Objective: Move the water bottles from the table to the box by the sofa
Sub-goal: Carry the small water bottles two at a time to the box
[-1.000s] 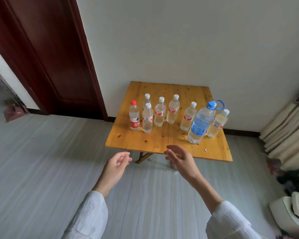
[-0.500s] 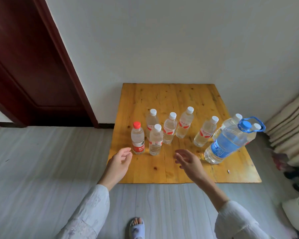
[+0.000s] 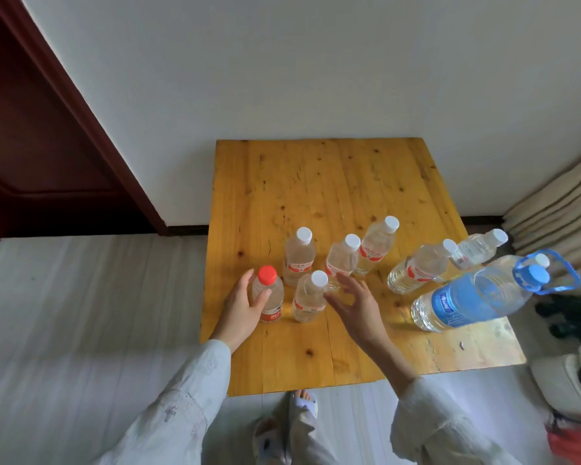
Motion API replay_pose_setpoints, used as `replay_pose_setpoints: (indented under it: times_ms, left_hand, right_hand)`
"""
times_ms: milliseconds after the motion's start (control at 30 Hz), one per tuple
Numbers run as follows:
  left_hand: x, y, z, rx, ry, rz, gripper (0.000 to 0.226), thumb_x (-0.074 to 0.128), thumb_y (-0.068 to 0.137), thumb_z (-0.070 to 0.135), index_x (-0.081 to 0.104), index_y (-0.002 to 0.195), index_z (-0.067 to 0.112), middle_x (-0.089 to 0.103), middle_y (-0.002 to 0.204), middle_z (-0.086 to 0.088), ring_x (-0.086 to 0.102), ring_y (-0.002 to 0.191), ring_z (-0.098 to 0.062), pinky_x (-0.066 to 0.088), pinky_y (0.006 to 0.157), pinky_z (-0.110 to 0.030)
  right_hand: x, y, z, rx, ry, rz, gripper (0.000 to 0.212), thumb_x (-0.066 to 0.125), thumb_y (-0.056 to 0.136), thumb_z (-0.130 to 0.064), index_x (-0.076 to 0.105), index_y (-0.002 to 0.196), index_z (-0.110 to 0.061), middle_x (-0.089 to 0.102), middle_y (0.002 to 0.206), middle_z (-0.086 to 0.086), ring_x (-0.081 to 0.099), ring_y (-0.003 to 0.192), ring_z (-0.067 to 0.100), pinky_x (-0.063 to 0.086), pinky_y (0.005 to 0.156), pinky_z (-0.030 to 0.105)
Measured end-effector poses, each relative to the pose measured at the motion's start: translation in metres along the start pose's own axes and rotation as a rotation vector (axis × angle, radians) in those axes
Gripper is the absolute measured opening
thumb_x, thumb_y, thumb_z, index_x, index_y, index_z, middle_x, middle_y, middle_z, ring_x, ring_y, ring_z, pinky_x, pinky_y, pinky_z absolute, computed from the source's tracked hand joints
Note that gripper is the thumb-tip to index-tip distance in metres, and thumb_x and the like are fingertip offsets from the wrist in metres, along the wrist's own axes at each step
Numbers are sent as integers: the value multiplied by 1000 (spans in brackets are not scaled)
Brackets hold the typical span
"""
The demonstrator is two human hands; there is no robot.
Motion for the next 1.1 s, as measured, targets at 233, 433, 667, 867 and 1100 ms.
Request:
replay_pose_setpoints:
  times_ms: [233, 433, 667, 867, 1100]
  left_hand:
    - [9, 21, 6, 33, -5, 2, 36, 63, 83, 23, 53, 117, 22, 56, 112, 7, 49, 108, -11, 39, 84, -18]
    - [14, 29, 5, -7, -48, 49, 35, 64, 82, 24, 53, 115, 21, 58, 109, 5, 49, 105, -12, 37, 73, -9]
    - [10, 24, 2, 60, 0, -51, 39, 57, 86, 26, 47, 123, 22, 51, 118, 5, 44, 112, -10, 38, 78, -11]
    - [23, 7, 25, 238, 19, -250, 30, 58, 83, 38, 53, 111, 28, 59, 112, 6, 51, 110, -13, 42, 95, -30]
    - [78, -49, 68, 435, -34, -513, 18, 60, 73, 50, 57, 89, 42, 63, 97, 15, 56, 98, -5, 42, 83, -22]
  right_hand:
    - [22, 20, 3, -105, -102, -88, 47, 66, 79, -31, 55, 122, -13, 56, 128, 4, 47, 122, 19, 40, 100, 33]
    - [24, 28, 10, -156, -81, -133, 39, 61, 84, -27, 54, 119, -11, 60, 119, 5, 52, 113, 19, 34, 90, 19]
    - [14, 2, 19, -56, 21, -25, 37, 58, 85, -32, 53, 117, -13, 59, 108, -5, 53, 97, 11, 39, 81, 14]
    - [-5, -63, 36, 137, 186, 242, 29, 60, 84, -27, 54, 110, -16, 61, 108, 3, 57, 100, 19, 45, 89, 30]
    - [-48, -183, 54, 221, 207, 635, 17, 60, 84, -30, 49, 90, -41, 62, 91, -9, 61, 90, 16, 50, 88, 40]
Point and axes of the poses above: each hand's wrist, its own y-axis towards the middle knuckle, its own x-axis out of the palm, z = x × y, the point moved 2 cm from there along y, towards the middle knuckle
